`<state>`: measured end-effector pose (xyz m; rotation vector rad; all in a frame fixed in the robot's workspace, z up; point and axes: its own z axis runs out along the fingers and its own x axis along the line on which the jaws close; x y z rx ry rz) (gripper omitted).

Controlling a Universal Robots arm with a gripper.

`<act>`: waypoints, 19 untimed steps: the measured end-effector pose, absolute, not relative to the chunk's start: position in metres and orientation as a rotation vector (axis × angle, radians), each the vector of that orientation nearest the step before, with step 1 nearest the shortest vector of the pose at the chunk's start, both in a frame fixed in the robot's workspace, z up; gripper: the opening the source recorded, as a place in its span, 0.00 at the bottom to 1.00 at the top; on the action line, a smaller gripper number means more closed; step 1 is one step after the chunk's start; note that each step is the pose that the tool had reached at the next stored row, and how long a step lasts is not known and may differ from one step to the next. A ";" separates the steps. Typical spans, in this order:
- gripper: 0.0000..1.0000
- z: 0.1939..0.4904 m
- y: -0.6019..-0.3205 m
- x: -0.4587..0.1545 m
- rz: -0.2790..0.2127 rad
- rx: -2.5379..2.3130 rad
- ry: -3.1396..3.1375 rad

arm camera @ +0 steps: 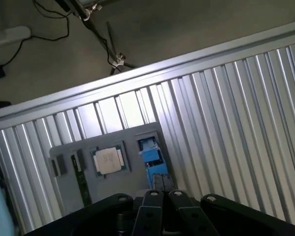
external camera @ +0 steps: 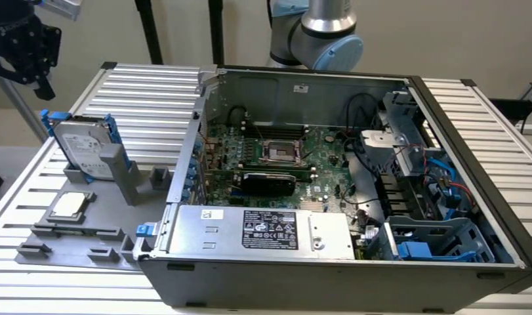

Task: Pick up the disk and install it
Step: 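Pick up the disk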

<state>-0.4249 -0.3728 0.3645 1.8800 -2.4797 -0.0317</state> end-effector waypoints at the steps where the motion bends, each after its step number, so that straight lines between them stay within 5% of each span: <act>1: 0.11 0.364 -0.373 -0.425 -0.031 1.901 -2.464; 19: 0.11 0.359 -0.373 -0.418 -0.027 2.065 -2.327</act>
